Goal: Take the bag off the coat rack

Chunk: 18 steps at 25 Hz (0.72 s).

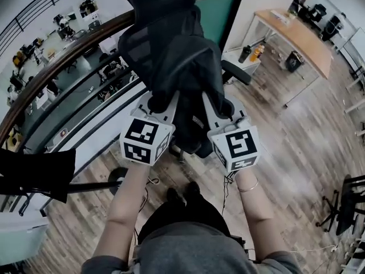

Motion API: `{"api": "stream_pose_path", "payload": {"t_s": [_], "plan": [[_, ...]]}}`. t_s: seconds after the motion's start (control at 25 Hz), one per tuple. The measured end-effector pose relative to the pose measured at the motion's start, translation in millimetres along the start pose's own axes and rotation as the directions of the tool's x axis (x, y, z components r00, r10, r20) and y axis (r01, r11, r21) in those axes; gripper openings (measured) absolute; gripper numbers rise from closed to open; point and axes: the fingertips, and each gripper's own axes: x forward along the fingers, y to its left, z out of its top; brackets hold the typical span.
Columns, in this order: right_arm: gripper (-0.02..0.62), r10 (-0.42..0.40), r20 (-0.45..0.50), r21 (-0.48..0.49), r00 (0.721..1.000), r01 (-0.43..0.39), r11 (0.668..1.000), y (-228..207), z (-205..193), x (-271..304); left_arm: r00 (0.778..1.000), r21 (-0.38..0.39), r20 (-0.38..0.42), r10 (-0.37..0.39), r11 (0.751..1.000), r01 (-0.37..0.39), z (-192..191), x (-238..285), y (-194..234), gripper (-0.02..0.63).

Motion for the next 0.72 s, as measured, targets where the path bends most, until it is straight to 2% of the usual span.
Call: {"api": "stream_pose_path", "payload": {"t_s": [0.32, 0.72], "plan": [[0.015, -0.099, -0.027, 0.077, 0.995, 0.101, 0.992, -68.4, -32.4, 6.0, 0.996, 0.016, -0.007, -0.093, 0.996, 0.093, -0.7, 78.0, -16.8, 0.031], [0.014, -0.122, -0.077, 0.138, 0.99, 0.132, 0.982, -146.2, -73.7, 32.5, 0.99, -0.019, -0.033, -0.137, 0.99, 0.137, -10.2, 171.8, -21.8, 0.031]]}}
